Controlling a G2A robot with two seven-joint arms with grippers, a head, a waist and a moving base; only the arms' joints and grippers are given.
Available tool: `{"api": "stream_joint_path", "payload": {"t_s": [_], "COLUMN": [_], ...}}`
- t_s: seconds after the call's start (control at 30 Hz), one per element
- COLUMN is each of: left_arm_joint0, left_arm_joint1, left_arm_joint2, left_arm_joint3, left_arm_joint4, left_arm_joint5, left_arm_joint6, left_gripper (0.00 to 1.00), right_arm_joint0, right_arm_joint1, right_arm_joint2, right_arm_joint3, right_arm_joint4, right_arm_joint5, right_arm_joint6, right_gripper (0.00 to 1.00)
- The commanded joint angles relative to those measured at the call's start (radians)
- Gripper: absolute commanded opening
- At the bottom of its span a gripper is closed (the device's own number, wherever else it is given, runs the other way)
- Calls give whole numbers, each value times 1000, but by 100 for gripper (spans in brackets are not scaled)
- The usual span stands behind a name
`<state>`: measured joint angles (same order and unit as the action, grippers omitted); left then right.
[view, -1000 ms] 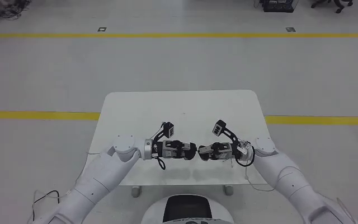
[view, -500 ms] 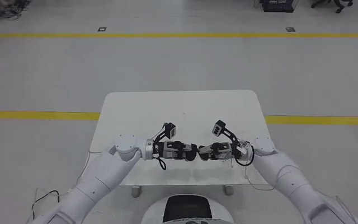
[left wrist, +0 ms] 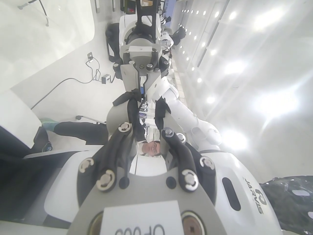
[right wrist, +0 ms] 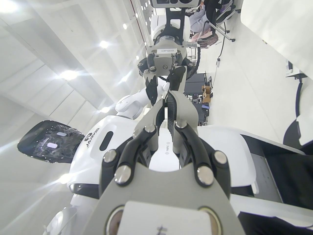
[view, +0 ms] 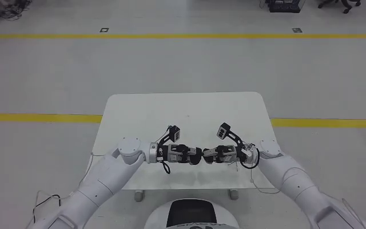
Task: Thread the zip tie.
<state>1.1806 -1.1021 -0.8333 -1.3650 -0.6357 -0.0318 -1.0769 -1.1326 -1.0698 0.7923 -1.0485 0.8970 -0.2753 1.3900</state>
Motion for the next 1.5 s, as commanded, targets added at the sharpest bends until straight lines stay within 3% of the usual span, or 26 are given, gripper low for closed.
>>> {"api": "stream_joint_path", "payload": {"t_s": [0.0,1.47], "left_arm_joint0": [-1,-12], "left_arm_joint1": [0,10], "left_arm_joint2": [2,27], "left_arm_joint3": [0,-5], "left_arm_joint4": [0,-3], "left_arm_joint5": [0,2], "left_arm_joint6": [0,18], "left_gripper": [15,11], "right_arm_joint0": [2,-3], "right_arm_joint1": [-1,-15], "right_arm_joint2": [-2,11], "right_arm_joint3": [2,4], "right_arm_joint4": [0,-17], "right_arm_joint5": [0,-30], "right_arm_joint6": [0,0], "right_gripper": [0,0]}}
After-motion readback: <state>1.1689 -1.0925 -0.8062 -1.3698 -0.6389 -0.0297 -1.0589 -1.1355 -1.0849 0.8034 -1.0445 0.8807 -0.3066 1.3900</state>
